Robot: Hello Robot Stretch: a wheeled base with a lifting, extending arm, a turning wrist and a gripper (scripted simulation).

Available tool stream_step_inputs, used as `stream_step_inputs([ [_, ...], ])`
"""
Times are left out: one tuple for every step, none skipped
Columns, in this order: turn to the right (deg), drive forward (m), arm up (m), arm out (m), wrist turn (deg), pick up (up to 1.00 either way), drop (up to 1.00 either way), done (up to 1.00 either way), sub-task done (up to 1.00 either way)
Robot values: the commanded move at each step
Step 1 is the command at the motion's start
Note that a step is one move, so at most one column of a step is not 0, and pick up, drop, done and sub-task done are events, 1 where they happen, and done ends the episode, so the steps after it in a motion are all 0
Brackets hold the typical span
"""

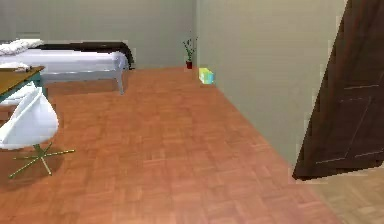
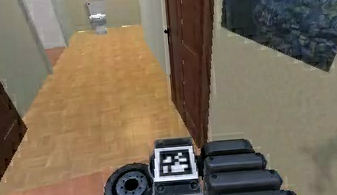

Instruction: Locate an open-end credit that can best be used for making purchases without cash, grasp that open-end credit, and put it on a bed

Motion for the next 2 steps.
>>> stream_step_inputs([
  [-30.0,0.00,0.00,0.00,0.0,0.00,0.00,0.00,0.00],
  [0.0,0.60,0.00,0.00,0.0,0.00,0.00,0.00,0.00],
])
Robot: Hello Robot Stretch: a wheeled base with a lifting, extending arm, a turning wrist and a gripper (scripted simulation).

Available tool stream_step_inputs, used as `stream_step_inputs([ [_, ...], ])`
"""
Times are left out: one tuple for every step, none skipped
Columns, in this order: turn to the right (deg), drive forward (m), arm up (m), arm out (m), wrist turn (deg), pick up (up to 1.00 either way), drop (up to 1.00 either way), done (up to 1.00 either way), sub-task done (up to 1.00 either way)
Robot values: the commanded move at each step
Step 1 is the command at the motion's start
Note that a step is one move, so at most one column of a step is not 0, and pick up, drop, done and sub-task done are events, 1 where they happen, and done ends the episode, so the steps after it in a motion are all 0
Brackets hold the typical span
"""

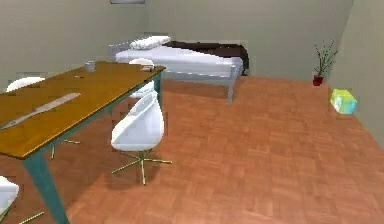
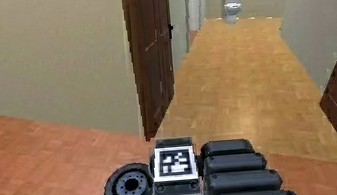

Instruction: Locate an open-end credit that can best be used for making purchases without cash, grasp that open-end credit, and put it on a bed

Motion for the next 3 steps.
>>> stream_step_inputs([
  [45.0,0.00,0.00,0.00,0.0,0.00,0.00,0.00,0.00],
  [45.0,0.00,0.00,0.00,0.0,0.00,0.00,0.00,0.00],
  [24.0,0.00,0.00,0.00,0.0,0.00,0.00,0.00,0.00],
])
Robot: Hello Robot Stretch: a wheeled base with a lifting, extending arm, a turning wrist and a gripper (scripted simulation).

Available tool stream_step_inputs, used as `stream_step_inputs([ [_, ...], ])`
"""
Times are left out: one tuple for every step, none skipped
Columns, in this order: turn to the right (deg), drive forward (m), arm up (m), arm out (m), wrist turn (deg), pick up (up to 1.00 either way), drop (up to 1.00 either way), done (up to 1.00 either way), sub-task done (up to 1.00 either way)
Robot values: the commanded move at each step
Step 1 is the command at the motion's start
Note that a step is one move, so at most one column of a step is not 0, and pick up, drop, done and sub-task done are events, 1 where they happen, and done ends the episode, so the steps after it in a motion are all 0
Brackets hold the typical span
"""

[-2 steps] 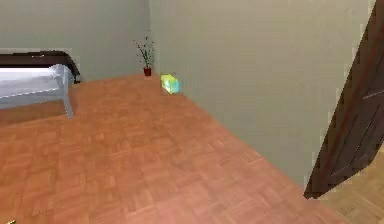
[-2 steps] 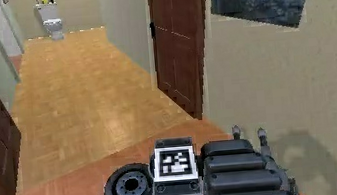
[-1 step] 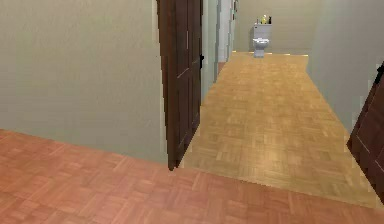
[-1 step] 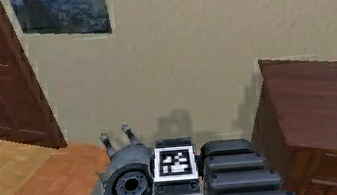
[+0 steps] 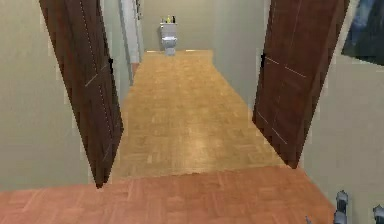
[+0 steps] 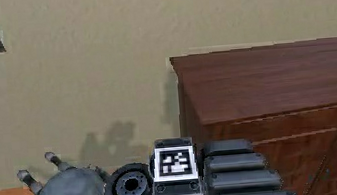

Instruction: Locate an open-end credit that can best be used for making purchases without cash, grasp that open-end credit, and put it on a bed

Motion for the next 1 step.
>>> stream_step_inputs([
  [0.0,1.00,0.00,0.00,0.0,0.00,0.00,0.00,0.00],
])
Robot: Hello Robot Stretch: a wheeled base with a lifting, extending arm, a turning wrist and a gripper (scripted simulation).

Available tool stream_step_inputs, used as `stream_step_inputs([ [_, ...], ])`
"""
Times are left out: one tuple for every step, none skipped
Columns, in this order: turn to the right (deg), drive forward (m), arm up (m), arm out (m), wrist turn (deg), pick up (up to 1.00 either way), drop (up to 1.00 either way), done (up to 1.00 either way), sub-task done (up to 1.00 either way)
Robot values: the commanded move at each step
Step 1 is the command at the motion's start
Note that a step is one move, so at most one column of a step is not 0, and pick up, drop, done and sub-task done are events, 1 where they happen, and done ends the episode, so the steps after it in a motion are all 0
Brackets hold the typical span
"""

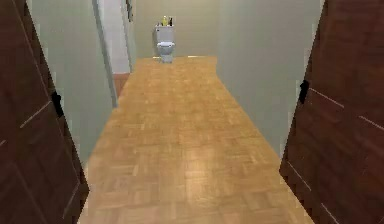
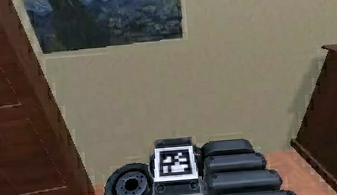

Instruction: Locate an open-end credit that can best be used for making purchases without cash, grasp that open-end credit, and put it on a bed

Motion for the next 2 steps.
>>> stream_step_inputs([
  [0.0,1.00,0.00,0.00,0.0,0.00,0.00,0.00,0.00],
  [21.0,0.00,0.00,0.00,0.0,0.00,0.00,0.00,0.00],
])
